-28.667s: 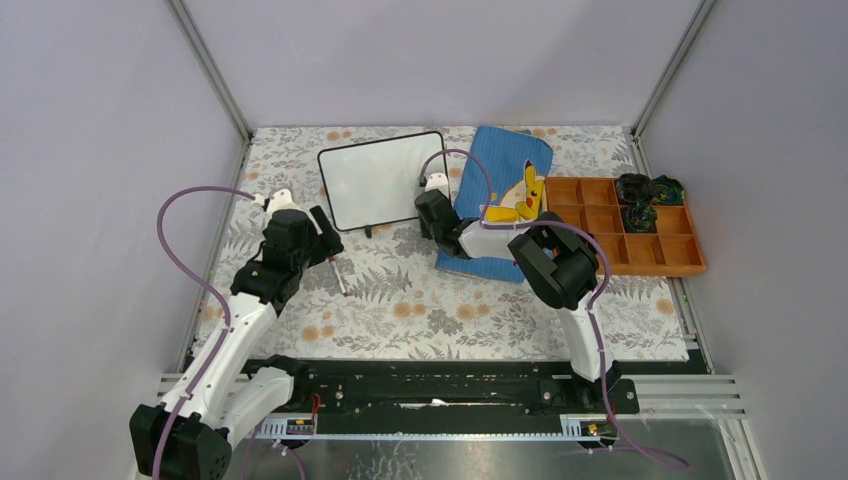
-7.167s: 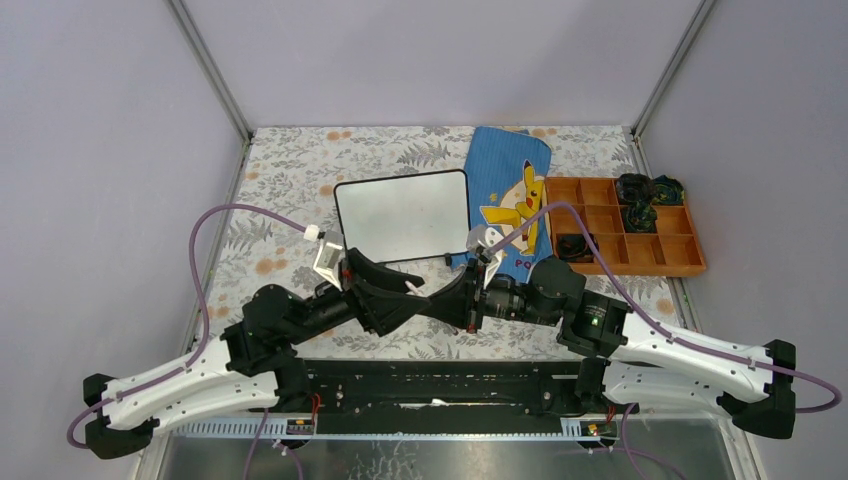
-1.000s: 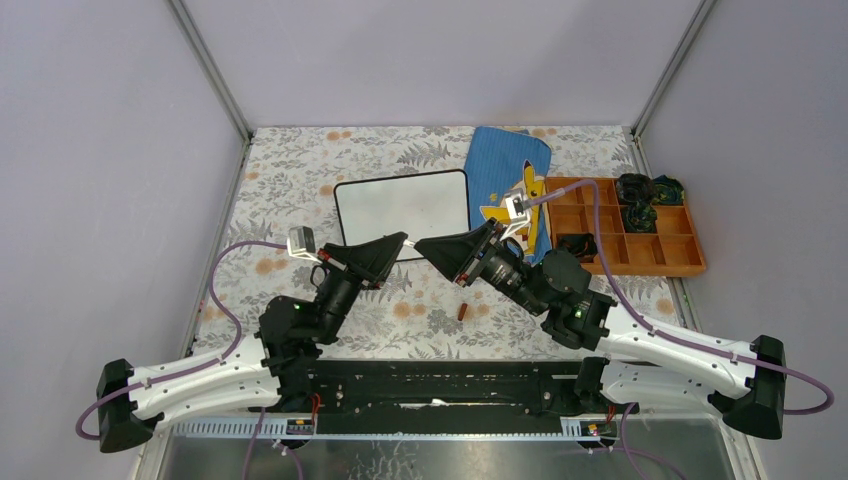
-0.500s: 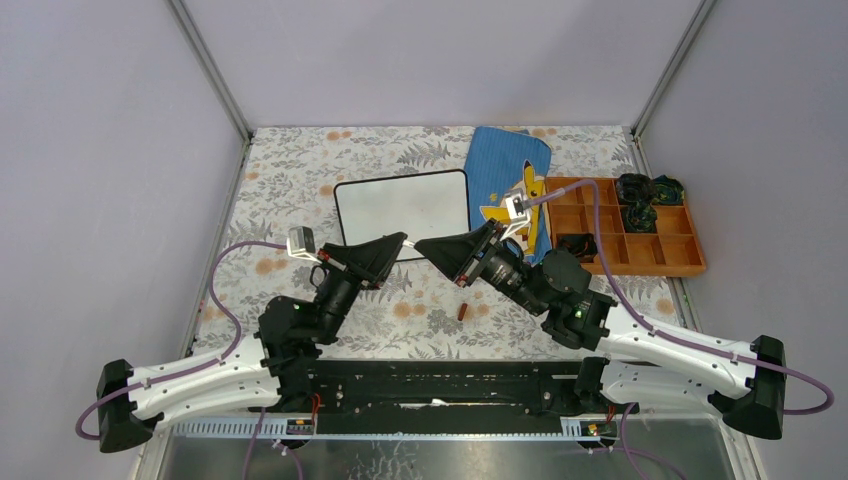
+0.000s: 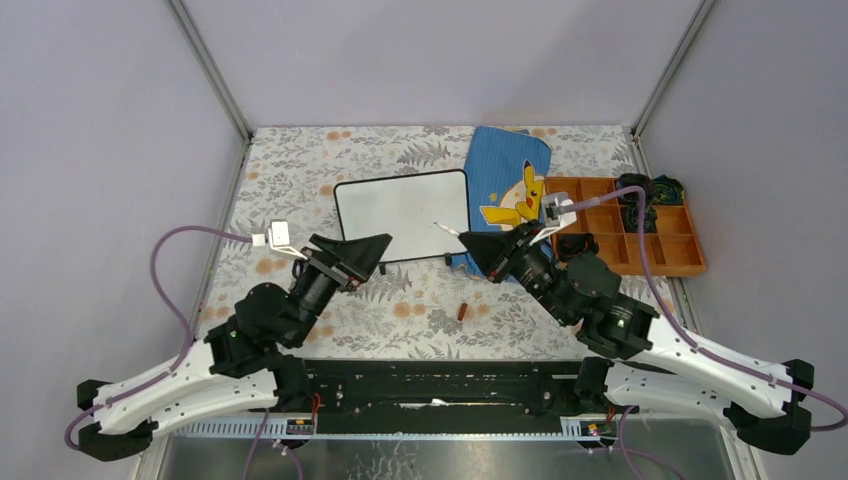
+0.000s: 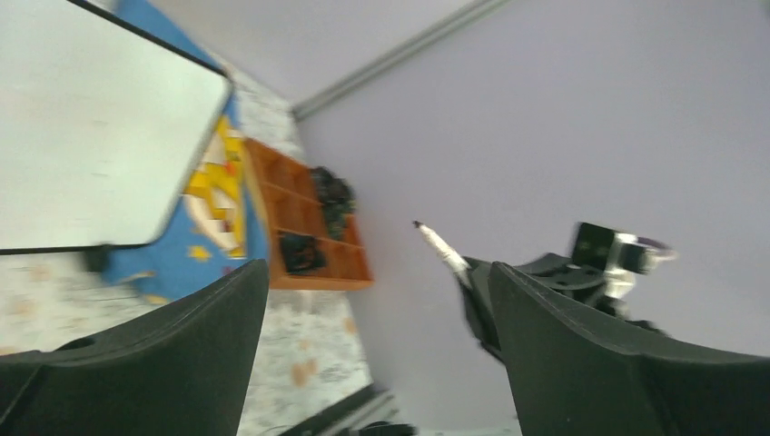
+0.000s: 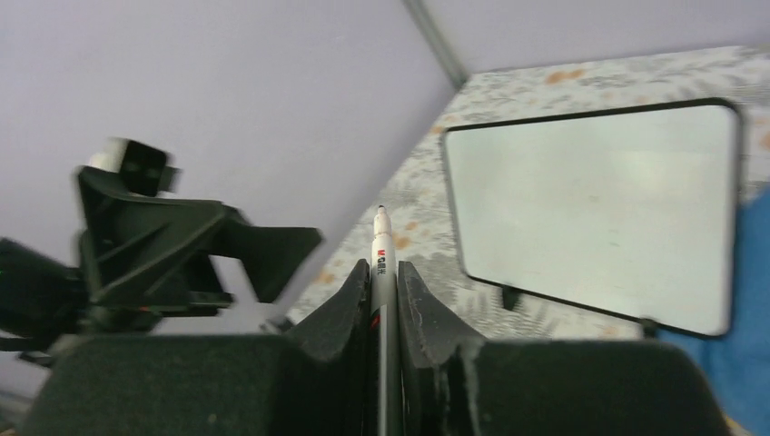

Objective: Write a sentence on the whiteboard
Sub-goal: Adjust the whiteboard marker, then move the whiteboard stand to the center of the board.

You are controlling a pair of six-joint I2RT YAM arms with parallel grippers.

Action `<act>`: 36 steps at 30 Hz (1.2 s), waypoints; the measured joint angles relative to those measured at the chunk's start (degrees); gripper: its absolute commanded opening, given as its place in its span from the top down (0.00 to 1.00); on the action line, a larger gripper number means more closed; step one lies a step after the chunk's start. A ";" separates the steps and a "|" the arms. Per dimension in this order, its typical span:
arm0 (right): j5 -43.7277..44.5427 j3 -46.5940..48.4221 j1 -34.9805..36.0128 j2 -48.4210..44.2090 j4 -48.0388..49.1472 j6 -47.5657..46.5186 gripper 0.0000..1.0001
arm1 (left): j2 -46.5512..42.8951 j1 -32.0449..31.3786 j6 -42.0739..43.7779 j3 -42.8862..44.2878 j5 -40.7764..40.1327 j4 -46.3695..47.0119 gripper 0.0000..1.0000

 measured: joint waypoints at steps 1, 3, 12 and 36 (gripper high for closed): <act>1.79 0.33 0.00 -0.81 -2.25 -1.22 1.00 | 0.00 0.00 1.53 2.29 -1.14 -4.87 0.04; 5.09 0.68 -0.02 -2.05 -6.23 -3.15 1.00 | 0.22 0.00 4.28 5.66 -3.30 -12.85 0.04; 14.58 -1.55 -0.07 -2.86 -17.31 -6.56 1.00 | 1.75 0.00 19.74 13.20 -11.04 -35.06 0.01; 13.46 -7.85 -0.07 -1.55 -16.50 -9.68 1.00 | 14.49 53.81 27.93 9.31 33.64 -33.33 0.01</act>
